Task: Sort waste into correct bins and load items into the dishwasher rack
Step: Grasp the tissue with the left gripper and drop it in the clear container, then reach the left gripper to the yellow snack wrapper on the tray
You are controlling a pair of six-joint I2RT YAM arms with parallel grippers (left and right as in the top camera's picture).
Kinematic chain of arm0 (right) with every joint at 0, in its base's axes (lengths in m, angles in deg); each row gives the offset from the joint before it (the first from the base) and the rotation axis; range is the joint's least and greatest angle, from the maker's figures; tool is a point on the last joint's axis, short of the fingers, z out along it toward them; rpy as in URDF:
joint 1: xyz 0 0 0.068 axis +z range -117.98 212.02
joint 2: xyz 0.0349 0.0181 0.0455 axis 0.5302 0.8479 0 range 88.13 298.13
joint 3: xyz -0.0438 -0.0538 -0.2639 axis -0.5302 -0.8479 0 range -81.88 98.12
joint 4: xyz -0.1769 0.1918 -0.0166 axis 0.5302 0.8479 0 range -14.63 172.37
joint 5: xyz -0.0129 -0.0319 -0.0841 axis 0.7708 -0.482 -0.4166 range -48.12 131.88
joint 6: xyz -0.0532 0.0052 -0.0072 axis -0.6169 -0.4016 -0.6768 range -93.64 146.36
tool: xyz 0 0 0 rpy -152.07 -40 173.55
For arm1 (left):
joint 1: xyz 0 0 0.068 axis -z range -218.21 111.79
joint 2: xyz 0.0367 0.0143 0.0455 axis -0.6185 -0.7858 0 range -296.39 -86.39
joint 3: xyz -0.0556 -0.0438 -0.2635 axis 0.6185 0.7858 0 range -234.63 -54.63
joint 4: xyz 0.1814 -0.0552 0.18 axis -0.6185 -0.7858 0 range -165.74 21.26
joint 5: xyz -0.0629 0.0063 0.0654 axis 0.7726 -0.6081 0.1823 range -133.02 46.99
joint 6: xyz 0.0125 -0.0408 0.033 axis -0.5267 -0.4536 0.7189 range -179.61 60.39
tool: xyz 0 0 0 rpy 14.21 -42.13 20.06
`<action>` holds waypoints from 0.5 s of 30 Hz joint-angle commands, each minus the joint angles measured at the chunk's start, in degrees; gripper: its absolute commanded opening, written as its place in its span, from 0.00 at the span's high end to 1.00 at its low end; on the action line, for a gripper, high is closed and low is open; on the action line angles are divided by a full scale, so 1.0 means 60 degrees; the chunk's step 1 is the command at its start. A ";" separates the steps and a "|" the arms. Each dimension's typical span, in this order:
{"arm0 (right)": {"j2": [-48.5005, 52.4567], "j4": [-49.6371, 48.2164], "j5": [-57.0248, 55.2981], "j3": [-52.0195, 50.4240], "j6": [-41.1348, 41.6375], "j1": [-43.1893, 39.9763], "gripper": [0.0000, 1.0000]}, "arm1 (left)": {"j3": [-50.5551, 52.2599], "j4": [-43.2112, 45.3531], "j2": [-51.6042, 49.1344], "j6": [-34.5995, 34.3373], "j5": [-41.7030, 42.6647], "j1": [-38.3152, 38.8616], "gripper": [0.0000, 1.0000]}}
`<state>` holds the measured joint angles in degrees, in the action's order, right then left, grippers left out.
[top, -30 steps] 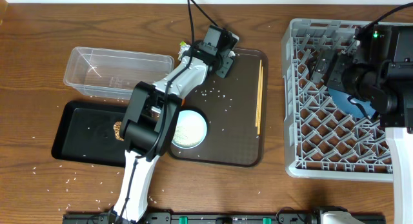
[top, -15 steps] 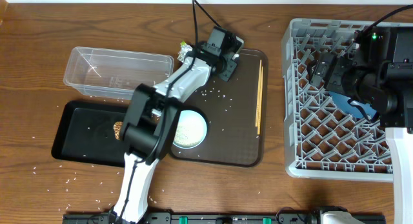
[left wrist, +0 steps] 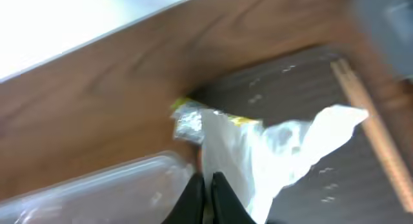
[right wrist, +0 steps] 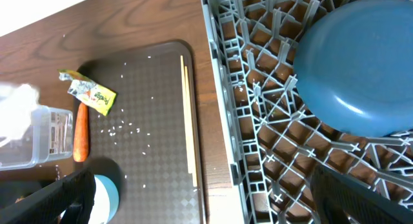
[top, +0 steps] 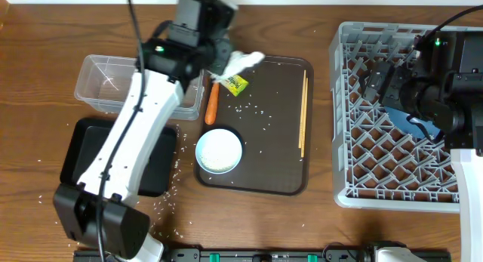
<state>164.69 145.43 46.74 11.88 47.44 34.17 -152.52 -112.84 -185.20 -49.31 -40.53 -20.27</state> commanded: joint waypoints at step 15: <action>0.0047 0.0018 0.0015 0.0036 0.0127 -0.0058 0.01 | 0.0189 -0.0943 -0.0798 -0.0871 -0.0856 -0.2390 0.83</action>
<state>164.69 145.45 46.79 11.88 47.44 34.17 -152.02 -117.50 -188.08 -51.67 -45.98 -34.63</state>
